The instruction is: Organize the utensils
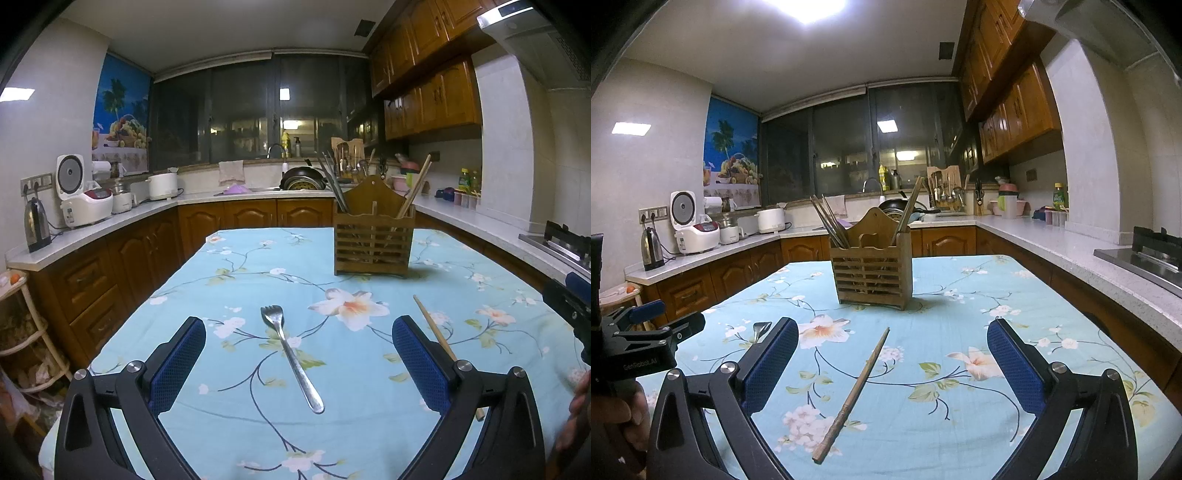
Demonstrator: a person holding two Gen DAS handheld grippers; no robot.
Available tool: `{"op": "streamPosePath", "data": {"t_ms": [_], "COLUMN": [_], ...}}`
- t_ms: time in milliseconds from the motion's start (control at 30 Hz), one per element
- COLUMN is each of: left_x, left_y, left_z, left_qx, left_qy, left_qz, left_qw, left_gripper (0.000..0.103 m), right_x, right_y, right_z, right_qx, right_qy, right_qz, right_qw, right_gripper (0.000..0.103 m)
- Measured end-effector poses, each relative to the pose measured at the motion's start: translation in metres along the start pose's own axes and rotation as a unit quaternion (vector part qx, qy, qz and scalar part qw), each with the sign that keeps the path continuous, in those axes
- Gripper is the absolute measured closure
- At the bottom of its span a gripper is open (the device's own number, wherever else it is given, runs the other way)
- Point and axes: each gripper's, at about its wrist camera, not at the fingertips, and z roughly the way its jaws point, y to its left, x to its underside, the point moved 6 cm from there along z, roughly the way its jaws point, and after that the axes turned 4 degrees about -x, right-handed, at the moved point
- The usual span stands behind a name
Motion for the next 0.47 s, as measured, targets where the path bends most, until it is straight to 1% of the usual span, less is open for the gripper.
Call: {"op": "streamPosePath", "data": {"t_ms": [467], "left_x": [-0.0009], "left_y": [-0.0099], "left_z": [0.0046], "left_qx": [0.007], "left_qy": [0.007], "left_qz": [0.003], "left_qw": [1.0000], "left_gripper": [0.001], "right_x": [0.0044], "right_y": [-0.0010], "right_z": [0.0022], "right_qx": [0.004], "right_qy": [0.010], "right_qz": [0.006], "right_qw": [1.000], "right_gripper": [0.000]}}
